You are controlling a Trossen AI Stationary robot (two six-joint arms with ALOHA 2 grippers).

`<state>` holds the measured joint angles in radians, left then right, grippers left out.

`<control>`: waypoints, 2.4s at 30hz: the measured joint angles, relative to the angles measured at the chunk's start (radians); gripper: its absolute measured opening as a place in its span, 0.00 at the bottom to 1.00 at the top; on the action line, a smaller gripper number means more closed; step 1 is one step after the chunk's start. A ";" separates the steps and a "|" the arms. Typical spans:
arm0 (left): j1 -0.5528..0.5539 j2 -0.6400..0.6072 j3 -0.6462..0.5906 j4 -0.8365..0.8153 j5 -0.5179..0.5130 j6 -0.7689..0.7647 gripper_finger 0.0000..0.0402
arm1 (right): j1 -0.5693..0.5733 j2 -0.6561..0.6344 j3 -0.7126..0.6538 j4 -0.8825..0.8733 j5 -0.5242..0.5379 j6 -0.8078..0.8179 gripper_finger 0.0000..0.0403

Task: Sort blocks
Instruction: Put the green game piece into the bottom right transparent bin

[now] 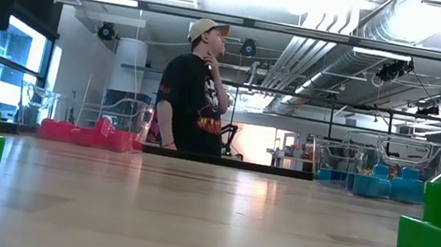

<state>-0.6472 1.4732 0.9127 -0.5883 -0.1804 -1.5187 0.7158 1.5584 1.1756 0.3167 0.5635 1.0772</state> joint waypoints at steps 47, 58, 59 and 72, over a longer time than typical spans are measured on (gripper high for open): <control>0.018 -0.109 0.211 0.198 -0.147 0.573 0.24 | -0.108 0.095 0.152 0.000 -0.017 -0.325 0.56; 0.029 -0.169 0.214 0.553 -0.255 0.885 0.24 | -0.224 0.096 0.152 0.109 -0.021 -0.506 0.56; 0.036 -0.169 0.214 0.565 -0.266 0.895 0.24 | -0.230 0.096 0.152 0.122 -0.021 -0.521 0.56; 0.147 -0.167 0.214 0.696 -0.254 0.974 0.24 | -0.284 0.096 0.152 0.219 -0.103 -0.586 0.56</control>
<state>-0.4998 1.3060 1.1267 0.1078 -0.4343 -0.5451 0.4318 1.6539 1.3281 0.5358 0.4606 0.4914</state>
